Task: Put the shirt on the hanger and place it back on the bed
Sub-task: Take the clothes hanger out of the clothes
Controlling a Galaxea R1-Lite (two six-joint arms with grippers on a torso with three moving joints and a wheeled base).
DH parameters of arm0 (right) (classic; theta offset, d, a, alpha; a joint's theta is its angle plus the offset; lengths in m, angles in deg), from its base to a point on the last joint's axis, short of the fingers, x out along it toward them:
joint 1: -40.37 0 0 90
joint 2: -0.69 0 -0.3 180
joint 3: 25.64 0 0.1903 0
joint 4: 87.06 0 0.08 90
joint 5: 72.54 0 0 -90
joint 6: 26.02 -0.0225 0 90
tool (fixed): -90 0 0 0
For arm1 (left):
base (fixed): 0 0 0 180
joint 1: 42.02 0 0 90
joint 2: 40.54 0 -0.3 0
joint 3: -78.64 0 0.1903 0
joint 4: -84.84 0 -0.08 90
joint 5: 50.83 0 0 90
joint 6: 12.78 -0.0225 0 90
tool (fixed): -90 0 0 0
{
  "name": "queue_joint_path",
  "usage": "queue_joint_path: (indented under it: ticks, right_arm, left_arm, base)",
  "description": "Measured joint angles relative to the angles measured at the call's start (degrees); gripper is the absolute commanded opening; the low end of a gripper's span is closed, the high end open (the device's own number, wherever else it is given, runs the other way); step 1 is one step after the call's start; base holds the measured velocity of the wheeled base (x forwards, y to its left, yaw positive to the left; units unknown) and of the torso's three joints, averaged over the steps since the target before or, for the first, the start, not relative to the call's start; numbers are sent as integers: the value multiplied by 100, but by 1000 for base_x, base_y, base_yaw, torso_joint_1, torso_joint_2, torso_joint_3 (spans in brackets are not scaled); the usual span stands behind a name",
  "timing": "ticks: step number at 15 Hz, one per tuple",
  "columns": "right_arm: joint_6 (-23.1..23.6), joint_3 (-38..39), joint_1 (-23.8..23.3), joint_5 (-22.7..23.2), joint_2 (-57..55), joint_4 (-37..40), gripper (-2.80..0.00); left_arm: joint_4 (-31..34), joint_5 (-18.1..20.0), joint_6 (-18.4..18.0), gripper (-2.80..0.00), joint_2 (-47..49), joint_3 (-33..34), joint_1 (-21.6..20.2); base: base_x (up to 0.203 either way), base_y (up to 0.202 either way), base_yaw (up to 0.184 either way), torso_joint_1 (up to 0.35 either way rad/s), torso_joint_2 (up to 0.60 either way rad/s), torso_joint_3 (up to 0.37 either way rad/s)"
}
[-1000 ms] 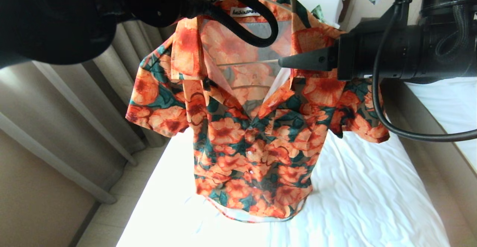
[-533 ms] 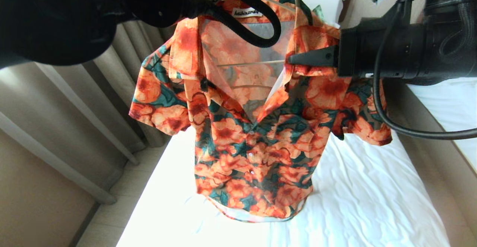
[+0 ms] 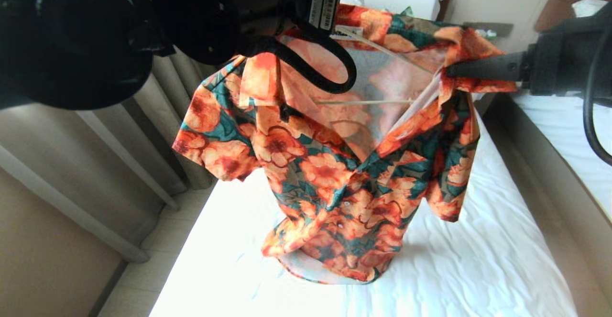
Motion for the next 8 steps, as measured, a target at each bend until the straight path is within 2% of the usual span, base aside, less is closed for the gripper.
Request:
queue_joint_path:
  ticks: [4,8]
  right_arm:
    - [99,137,-855,85,151,41,-280]
    - [114,234,-1096,96,44,17,-280]
  left_arm:
    - [9,-20,104,-280,-80,63,80]
    - [5,-24,207,-280,-165,165,102]
  base:
    - [0,0,0,0,0,0]
    - [0,0,0,0,0,0]
